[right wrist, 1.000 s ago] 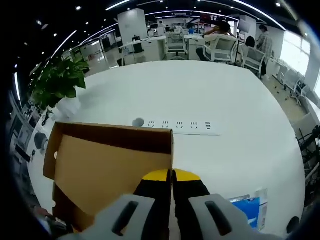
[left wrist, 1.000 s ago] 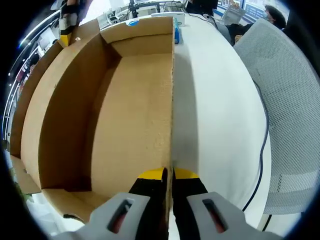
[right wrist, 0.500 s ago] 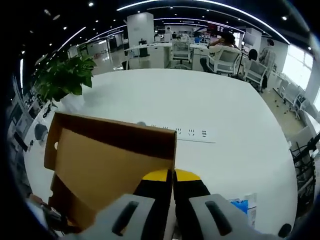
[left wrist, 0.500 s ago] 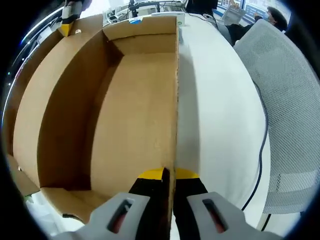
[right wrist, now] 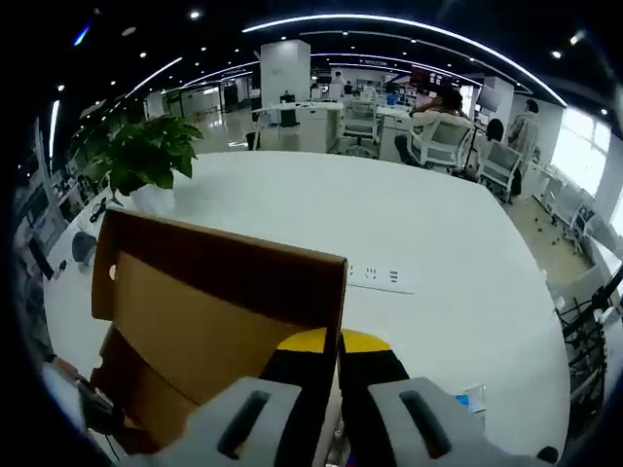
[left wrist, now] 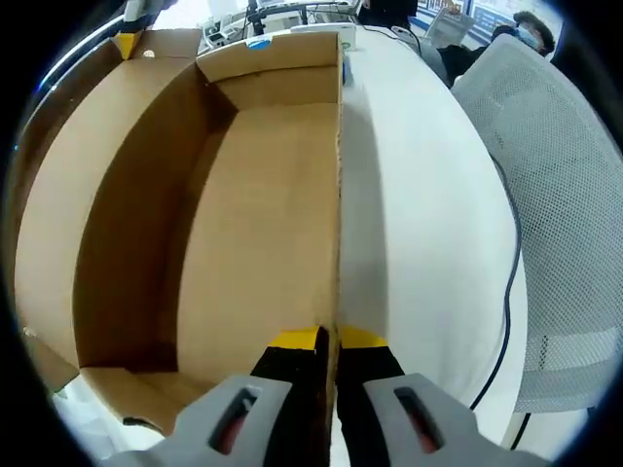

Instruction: Operate the shoe box by opening the lid, removing the specified soft item, and placing it in the target area until the item is outside and the box remains undamaged.

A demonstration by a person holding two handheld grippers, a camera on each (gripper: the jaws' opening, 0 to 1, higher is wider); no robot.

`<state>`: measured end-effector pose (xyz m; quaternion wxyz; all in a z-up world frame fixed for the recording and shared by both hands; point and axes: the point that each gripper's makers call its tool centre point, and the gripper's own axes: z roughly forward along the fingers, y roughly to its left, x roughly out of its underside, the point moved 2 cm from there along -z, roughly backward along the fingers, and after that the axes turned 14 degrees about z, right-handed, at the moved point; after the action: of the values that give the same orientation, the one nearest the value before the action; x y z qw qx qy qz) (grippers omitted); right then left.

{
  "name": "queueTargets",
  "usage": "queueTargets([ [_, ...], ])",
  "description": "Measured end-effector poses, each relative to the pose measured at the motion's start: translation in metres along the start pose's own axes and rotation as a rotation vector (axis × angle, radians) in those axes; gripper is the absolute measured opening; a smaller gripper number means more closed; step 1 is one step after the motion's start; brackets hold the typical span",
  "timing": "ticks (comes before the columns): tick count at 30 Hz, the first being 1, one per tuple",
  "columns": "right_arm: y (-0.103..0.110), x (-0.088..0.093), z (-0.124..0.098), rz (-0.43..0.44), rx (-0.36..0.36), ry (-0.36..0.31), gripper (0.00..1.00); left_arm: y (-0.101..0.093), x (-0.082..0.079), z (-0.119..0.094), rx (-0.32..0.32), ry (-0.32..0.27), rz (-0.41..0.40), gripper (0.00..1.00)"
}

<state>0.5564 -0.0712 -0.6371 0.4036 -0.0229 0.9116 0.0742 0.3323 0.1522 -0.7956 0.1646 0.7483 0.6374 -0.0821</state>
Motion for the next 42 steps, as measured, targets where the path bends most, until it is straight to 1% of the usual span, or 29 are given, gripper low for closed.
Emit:
queueTargets([
  [3, 0.002, 0.001, -0.007, -0.015, 0.008, -0.014, 0.0, 0.0, 0.0, 0.0, -0.003, -0.001, 0.005, 0.03],
  [5, 0.002, 0.0, -0.011, -0.002, 0.007, -0.024, 0.0, 0.0, 0.001, 0.0, -0.004, -0.001, 0.005, 0.03],
  [8, 0.0, 0.0, -0.011, -0.006, -0.009, -0.004, 0.0, 0.0, 0.001, 0.0, -0.005, -0.001, 0.005, 0.03],
  [10, 0.001, 0.0, -0.015, -0.009, -0.015, 0.006, 0.0, 0.0, 0.001, -0.001, -0.006, -0.001, 0.007, 0.03],
  [15, 0.005, 0.005, -0.025, 0.005, -0.005, -0.034, 0.0, 0.0, 0.002, -0.001, -0.001, 0.0, 0.0, 0.03],
  [20, 0.008, 0.005, -0.031, -0.012, 0.001, -0.043, 0.0, 0.0, 0.003, -0.002, -0.004, -0.001, 0.006, 0.03],
  [22, 0.008, 0.006, -0.035, 0.007, -0.003, -0.05, 0.0, 0.0, 0.003, -0.002, -0.005, -0.001, 0.007, 0.03],
  [24, 0.005, 0.005, -0.033, 0.029, -0.009, -0.058, 0.0, -0.001, 0.003, -0.002, -0.008, -0.002, 0.011, 0.03],
  [29, 0.007, 0.009, -0.043, 0.022, -0.018, -0.066, 0.0, -0.001, 0.002, -0.001, -0.008, -0.002, 0.012, 0.03],
  [32, 0.009, 0.011, -0.049, 0.051, -0.024, -0.066, 0.0, -0.001, 0.002, -0.001, -0.007, -0.001, 0.01, 0.03],
  [34, 0.006, 0.01, -0.049, 0.074, -0.028, -0.085, 0.0, -0.001, 0.002, -0.001, -0.009, 0.0, 0.009, 0.03],
  [36, 0.006, 0.013, -0.053, 0.082, -0.027, -0.085, 0.0, -0.002, 0.002, 0.0, -0.011, 0.001, 0.008, 0.03],
  [37, 0.003, 0.012, -0.05, 0.092, -0.029, -0.09, 0.0, -0.002, 0.002, 0.0, -0.011, 0.001, 0.007, 0.03],
  [42, 0.003, 0.013, -0.052, 0.076, -0.021, -0.104, 0.0, -0.002, 0.002, 0.0, -0.011, 0.0, 0.011, 0.03],
])
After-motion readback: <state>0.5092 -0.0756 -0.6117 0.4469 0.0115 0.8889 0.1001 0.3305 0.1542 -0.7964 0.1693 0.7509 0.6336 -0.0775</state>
